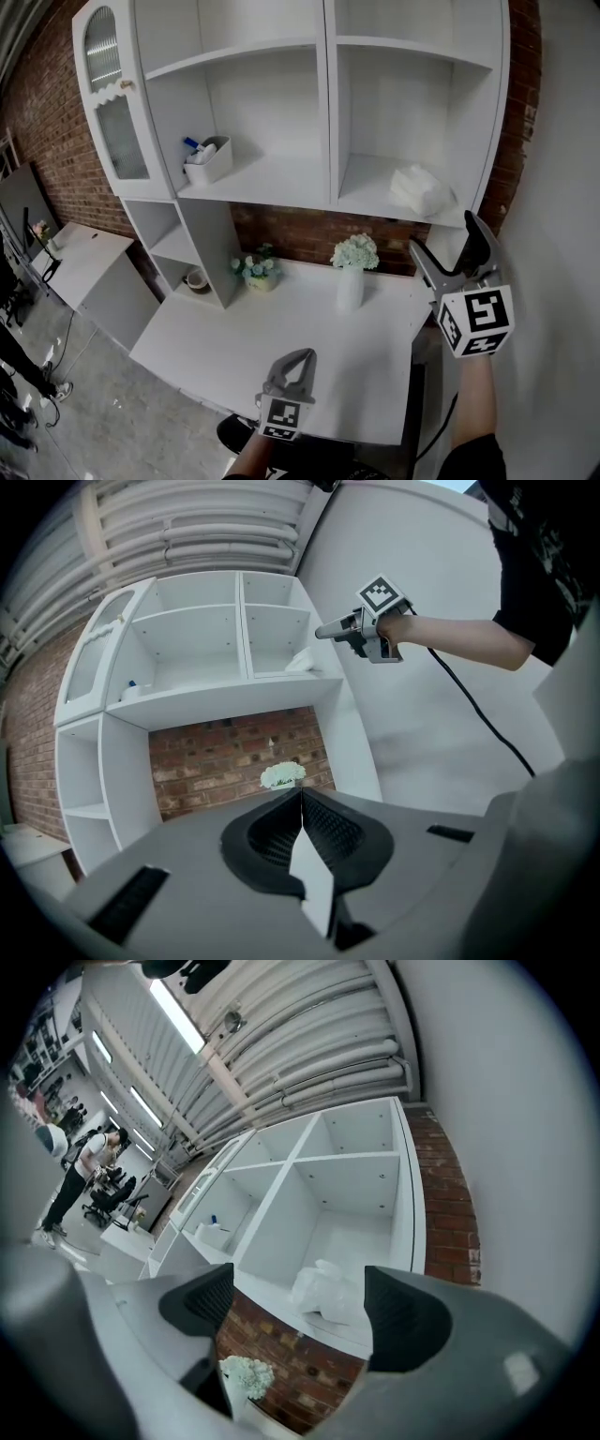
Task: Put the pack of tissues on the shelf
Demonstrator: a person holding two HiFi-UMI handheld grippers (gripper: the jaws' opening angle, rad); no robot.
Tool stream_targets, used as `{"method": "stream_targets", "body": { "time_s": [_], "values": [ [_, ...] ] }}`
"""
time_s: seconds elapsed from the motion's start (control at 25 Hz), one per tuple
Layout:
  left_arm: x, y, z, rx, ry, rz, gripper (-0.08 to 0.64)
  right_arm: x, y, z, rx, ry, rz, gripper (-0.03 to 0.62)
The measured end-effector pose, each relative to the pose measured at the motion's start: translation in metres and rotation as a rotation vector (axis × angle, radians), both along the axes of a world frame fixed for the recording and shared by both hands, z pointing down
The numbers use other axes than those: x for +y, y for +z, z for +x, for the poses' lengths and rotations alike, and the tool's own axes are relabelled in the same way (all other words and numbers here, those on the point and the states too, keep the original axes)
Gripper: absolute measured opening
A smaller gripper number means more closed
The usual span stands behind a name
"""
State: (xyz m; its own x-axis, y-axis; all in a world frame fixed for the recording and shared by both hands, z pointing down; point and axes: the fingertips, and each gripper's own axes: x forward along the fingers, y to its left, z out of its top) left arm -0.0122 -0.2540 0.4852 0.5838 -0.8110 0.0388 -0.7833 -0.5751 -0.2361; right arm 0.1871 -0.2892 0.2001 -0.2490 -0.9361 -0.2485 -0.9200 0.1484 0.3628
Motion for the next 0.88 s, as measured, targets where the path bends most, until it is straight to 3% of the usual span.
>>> {"method": "stream_targets", "body": {
  "time_s": [0.52,0.88],
  "values": [
    [0.015,0.001,0.015,0.025,0.039,-0.011,0.011,0.025,0.065,0.008,-0.058,0.018,-0.095,0.416],
    [0.015,0.000,0.016,0.030,0.035,-0.009,0.011,0.040,0.136,0.006,-0.060,0.029,-0.206,0.373]
  ]
}}
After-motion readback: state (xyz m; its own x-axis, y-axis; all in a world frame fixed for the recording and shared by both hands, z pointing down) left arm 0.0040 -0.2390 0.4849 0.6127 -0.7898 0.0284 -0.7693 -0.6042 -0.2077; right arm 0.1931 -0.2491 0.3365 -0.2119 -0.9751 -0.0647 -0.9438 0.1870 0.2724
